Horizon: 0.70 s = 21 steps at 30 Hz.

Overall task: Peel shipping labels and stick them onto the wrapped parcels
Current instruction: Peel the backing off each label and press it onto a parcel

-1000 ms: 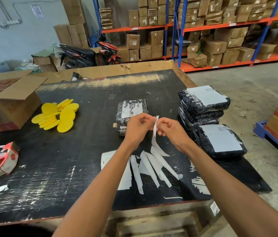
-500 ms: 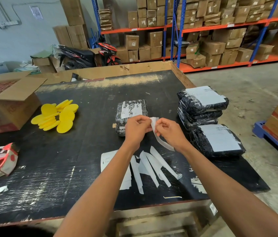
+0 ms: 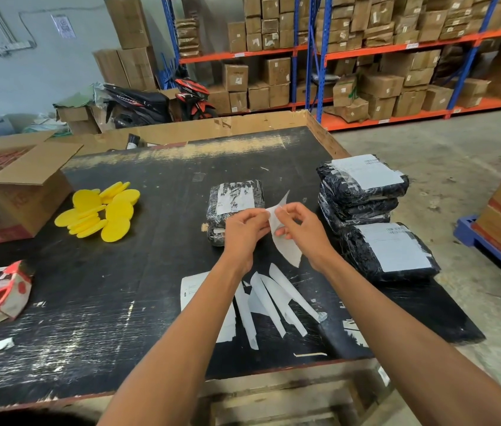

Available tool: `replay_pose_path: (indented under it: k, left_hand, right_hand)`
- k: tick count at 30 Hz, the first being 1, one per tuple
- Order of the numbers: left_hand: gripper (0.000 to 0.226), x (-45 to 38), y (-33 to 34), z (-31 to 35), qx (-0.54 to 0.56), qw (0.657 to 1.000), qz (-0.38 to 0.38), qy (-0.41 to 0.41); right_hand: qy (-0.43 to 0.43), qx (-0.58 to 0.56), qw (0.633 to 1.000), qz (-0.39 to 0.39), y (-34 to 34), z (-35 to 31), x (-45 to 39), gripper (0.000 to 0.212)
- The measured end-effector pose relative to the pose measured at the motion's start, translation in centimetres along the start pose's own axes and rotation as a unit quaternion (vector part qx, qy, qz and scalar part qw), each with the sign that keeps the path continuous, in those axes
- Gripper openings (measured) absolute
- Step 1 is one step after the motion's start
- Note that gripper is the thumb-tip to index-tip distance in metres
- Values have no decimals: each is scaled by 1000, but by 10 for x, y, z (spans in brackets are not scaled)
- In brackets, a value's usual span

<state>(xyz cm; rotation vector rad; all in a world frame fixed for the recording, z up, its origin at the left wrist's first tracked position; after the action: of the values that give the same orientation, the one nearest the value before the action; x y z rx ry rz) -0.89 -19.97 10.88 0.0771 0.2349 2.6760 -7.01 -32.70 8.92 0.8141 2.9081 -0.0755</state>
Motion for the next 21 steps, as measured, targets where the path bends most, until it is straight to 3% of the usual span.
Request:
replay_pose_path:
  k: [5, 10, 15, 19, 21]
  left_hand:
    - [10, -2, 0, 3, 98, 994, 25, -40]
    - [7, -12, -15, 6, 277, 944, 117, -133]
    - [13, -24, -47, 5, 333, 919, 154, -142]
    - [21, -31, -68, 11, 337, 911, 200, -125]
    - [21, -32, -77, 18, 358, 903, 213, -104]
  right_hand:
    - [41, -54, 998, 6, 0, 8, -5, 17]
    - [102, -58, 992, 51, -9, 26, -8, 18]
    - [142, -148, 966, 155, -23, 47, -2, 18]
    - [195, -132, 922, 307, -40, 70, 6, 13]
    - [222, -112, 906, 342, -49, 79, 10, 19]
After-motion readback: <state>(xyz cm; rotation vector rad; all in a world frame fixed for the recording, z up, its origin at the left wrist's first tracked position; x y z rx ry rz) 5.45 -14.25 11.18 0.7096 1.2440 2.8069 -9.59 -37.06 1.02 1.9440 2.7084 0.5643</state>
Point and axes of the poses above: each hand's wrist, its own x-axis away from the middle knuckle, its own y-axis out of the palm, z = x × y, the point moved 2 cm from there along -x, towards the middle knuckle, and after that the axes turned 3 degrees about -x, right-handed, at the moved point
